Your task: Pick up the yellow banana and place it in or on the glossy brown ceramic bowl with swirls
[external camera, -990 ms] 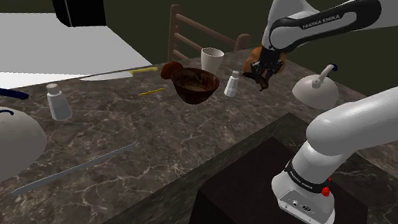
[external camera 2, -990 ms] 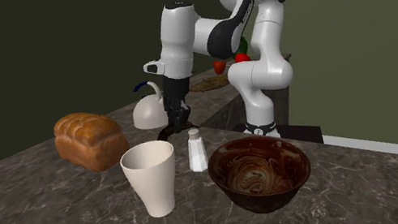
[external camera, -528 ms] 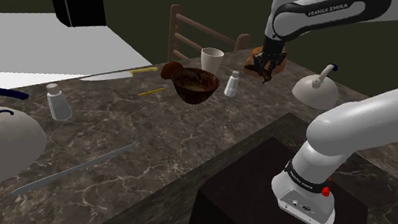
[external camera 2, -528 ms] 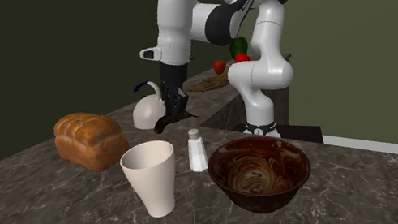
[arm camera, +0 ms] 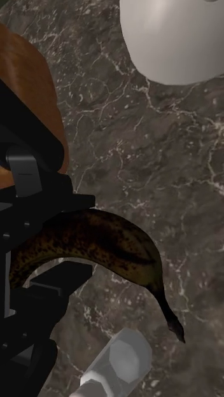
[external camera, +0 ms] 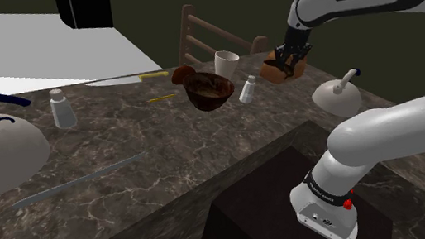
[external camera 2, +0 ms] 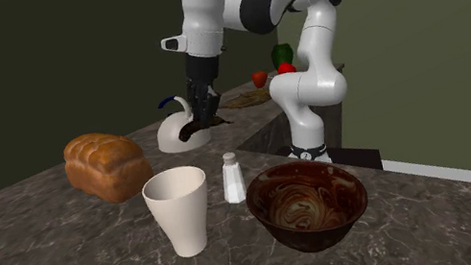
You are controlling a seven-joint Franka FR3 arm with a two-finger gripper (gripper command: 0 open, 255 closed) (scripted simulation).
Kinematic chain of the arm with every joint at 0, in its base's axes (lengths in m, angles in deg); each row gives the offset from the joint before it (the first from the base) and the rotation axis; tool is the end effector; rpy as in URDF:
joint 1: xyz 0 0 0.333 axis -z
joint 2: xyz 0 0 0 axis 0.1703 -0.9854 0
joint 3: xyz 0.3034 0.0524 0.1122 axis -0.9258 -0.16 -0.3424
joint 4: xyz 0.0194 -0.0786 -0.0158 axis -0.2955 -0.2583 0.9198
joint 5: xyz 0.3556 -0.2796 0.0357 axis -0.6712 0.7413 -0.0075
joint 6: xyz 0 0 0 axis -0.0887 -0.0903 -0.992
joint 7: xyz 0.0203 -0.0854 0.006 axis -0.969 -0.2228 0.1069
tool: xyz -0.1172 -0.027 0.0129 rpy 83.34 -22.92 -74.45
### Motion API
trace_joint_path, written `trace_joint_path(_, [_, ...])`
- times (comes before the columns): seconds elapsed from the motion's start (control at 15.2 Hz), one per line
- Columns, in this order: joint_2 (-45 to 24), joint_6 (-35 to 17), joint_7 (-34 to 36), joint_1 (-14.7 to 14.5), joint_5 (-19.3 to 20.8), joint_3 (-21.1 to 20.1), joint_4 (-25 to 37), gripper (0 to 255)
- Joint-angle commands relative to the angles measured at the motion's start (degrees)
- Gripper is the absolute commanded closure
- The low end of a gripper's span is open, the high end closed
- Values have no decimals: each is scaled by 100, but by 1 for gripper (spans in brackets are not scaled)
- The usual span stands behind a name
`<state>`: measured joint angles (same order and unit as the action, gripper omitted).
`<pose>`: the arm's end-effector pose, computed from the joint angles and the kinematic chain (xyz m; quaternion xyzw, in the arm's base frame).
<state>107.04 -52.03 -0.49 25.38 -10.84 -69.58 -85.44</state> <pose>0.3721 -0.1956 0.4709 0.9480 -0.2939 0.0394 0.1152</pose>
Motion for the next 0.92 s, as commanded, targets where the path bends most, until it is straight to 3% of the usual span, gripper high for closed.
trace_joint_path(0.0, [17,152,-42,-6,-25,-10,139,255])
trace_joint_path(0.26, [40,418,-102,-20,-69,-38,386,255])
trace_joint_path(0.86, [-472,697,1095,-542,-641,-1084,871,255])
